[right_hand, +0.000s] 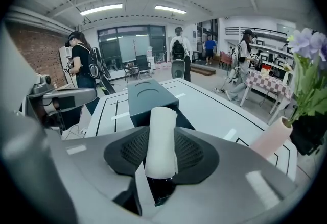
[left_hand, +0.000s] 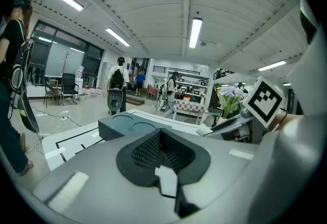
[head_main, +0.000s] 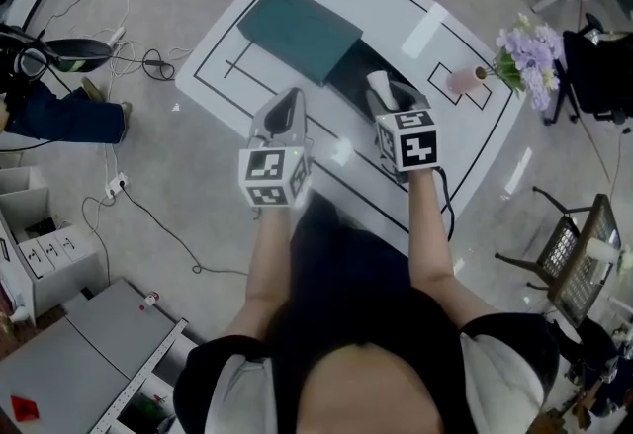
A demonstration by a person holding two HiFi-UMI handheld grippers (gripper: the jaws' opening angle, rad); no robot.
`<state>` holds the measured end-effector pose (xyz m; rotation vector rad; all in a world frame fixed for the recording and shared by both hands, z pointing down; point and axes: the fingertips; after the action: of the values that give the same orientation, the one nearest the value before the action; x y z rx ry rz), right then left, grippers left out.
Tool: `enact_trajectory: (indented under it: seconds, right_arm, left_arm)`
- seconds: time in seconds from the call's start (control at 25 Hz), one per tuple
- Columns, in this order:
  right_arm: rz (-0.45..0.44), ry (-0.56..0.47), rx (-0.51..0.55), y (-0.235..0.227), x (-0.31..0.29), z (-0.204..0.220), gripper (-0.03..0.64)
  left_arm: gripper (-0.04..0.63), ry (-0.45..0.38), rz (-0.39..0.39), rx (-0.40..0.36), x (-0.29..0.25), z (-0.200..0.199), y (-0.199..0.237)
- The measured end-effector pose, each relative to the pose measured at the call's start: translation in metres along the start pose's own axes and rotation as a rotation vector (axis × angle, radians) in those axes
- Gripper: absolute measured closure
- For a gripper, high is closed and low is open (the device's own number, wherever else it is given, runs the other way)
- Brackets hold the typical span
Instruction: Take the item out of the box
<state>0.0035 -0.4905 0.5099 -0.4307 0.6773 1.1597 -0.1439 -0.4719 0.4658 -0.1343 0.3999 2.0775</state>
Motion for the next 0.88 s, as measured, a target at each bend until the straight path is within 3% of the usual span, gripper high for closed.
enact_trajectory:
  seconds: [0.48,0.88]
  right_arm:
    - [0.004,-0.093,-0.031,-0.008,0.037,-0.015,0.471]
    - [-0.045,-0.193,-0.102,-0.009,0.072,-0.033,0.471]
  left_arm:
    - [0.584,-0.017,0.012,-0.028,0.009,-0.014,-0.028]
    - [0.584,-0.034,0.031,-0.063,0.018,-0.028,-0.049]
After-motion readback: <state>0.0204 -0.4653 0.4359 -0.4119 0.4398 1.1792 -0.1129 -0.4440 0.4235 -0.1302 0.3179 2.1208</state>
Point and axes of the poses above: the fingertips, and each gripper's own axes: x backward along the fingers, y to its left, z out of its underside, and after that the axes turned 8 degrees about z, right-handed
